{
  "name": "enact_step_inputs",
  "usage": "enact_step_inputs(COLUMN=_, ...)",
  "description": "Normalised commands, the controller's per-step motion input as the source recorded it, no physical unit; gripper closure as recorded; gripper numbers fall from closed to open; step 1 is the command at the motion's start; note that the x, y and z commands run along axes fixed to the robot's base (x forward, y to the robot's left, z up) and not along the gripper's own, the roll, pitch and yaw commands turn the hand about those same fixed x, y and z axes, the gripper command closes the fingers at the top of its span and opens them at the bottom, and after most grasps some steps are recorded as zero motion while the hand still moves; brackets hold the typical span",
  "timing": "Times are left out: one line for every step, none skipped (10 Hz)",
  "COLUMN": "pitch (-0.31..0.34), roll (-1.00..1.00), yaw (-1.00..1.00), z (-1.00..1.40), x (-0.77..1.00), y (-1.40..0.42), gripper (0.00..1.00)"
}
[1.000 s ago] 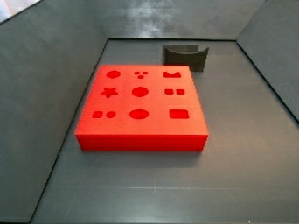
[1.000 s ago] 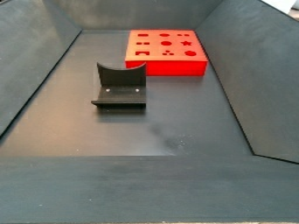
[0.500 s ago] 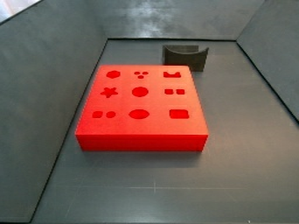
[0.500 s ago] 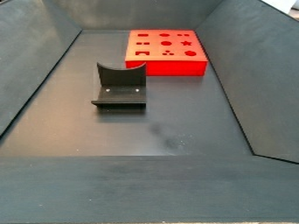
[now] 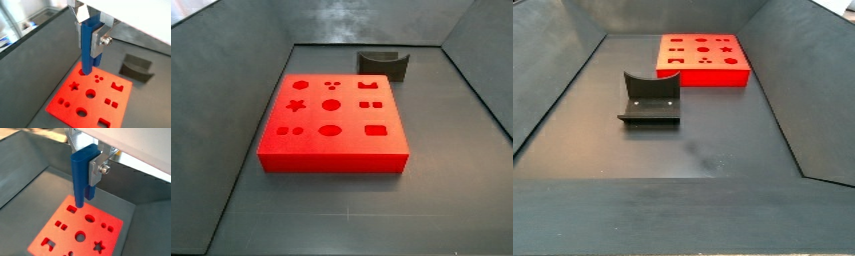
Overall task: Pick up the square-circle object. Move up. Move to above the board. Insert the square-circle object.
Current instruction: Insert the square-circle object.
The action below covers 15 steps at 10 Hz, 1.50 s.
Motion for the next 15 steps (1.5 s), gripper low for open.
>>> enact_step_inputs(pitch=0.000, roll=0.00, yaw=-1.00, z=-0.33, x=0.00, y=0.00, gripper=1.00)
enact_step_inputs(pitch=0.000, roll=0.00, yaw=-1.00, z=-0.43, x=0.00, y=0.00, gripper=1.00)
enact_step_inputs(pitch=0.000, roll=0.00, yaw=-1.00, z=-0.50, x=0.00, y=0.00, gripper=1.00)
enact_step_inputs(pitch=0.000, roll=0.00, yaw=-1.00, z=-0.50, x=0.00, y=0.00, gripper=1.00)
enact_step_inputs(pitch=0.000, roll=0.00, yaw=-1.00, z=-0.50, x=0.00, y=0.00, gripper=1.00)
enact_step_inputs(pitch=0.000, roll=0.00, yaw=-1.00, z=-0.51, x=0.00, y=0.00, gripper=1.00)
enact_step_inputs(pitch=0.000, roll=0.00, yaw=-1.00, z=-0.50, x=0.00, y=0.00, gripper=1.00)
enact_step_inputs(pitch=-0.014, roll=0.00, yaw=-1.00, z=-0.47, x=0.00, y=0.00, gripper=1.00)
enact_step_inputs(pitch=-0.016, roll=0.00, yaw=-1.00, z=-0.35, x=0.00, y=0.00, gripper=1.00)
enact_step_inputs(pitch=-0.011, roll=0.00, yaw=-1.00, z=-0.27, x=0.00, y=0.00, gripper=1.00)
enact_step_inputs(pitch=-0.011, roll=0.00, yaw=-1.00, z=-0.27, x=0.00, y=0.00, gripper=1.00)
enact_step_inputs(pitch=-0.010, roll=0.00, yaw=-1.00, z=-0.27, x=0.00, y=0.00, gripper=1.00)
enact_step_inputs(pitch=-0.006, roll=0.00, yaw=-1.00, z=-0.27, x=0.00, y=0.00, gripper=1.00)
enact_step_inputs(pitch=-0.006, roll=0.00, yaw=-1.00, z=-0.27, x=0.00, y=0.00, gripper=1.00)
enact_step_inputs(pitch=0.000, roll=0.00, yaw=-1.00, z=-0.17, x=0.00, y=0.00, gripper=1.00)
